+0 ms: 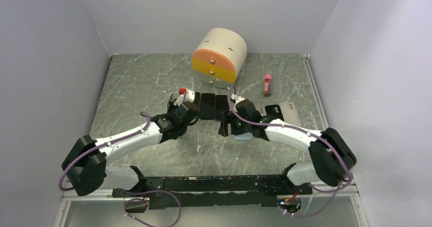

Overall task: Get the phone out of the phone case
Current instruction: Place the phone case at the center of the board, then place the phone at the center of the board, then adjust the phone at the center of the board.

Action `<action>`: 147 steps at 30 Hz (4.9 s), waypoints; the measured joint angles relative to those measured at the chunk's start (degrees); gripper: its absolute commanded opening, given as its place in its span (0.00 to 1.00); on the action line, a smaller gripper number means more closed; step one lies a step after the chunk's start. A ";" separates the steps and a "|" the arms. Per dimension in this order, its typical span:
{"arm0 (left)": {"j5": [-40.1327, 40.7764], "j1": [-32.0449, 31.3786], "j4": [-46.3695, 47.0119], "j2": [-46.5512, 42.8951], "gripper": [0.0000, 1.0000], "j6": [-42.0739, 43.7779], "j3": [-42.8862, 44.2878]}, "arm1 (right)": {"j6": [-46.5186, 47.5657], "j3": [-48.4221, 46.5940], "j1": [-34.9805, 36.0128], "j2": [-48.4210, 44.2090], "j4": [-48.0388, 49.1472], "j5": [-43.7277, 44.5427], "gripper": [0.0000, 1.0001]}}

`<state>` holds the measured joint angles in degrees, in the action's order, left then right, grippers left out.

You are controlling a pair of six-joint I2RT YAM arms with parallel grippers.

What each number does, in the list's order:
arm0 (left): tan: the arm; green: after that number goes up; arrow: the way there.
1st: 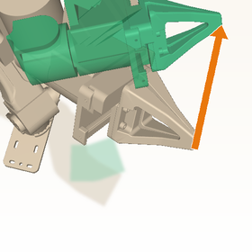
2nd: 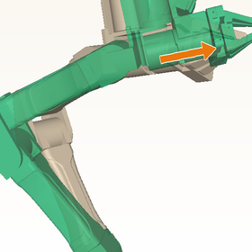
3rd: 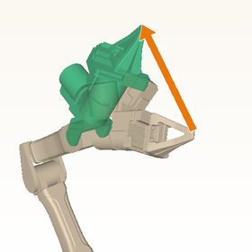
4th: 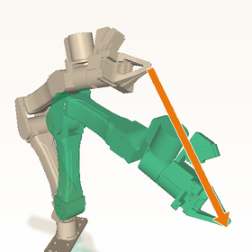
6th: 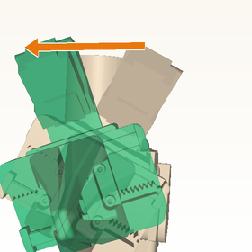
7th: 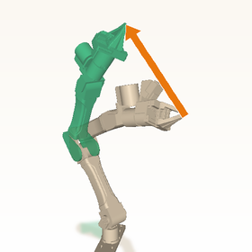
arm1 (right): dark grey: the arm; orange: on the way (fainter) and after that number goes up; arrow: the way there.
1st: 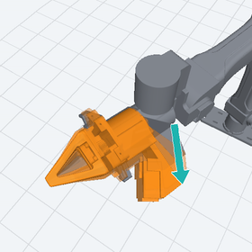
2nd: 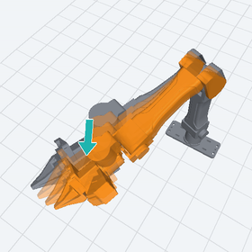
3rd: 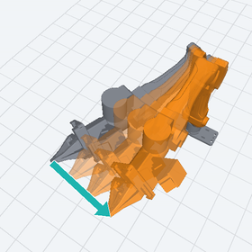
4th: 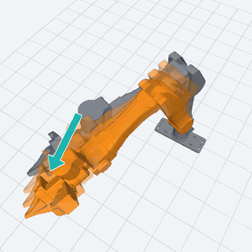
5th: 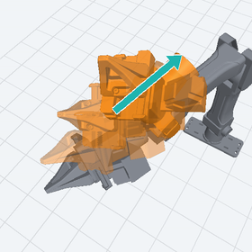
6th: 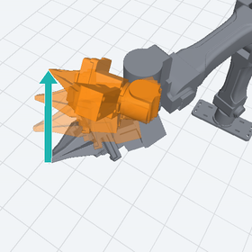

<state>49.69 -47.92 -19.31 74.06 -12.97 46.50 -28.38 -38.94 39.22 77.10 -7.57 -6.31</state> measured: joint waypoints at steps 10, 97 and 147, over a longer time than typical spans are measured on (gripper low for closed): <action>-1.05 1.95 1.33 2.29 0.02 1.40 0.00 | -1.14 -2.08 1.05 8.20 3.37 1.68 0.89; -49.40 32.89 -0.83 -1.49 0.68 -38.91 -12.15 | -0.26 14.75 -9.29 -18.29 18.21 3.74 0.94; -60.50 42.05 14.80 16.81 0.67 -34.23 -1.03 | 0.28 16.55 -10.27 -23.78 17.94 8.76 0.99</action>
<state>-10.81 -5.87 -4.51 90.87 -47.20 45.47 -28.10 -22.39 28.95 53.32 10.37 2.46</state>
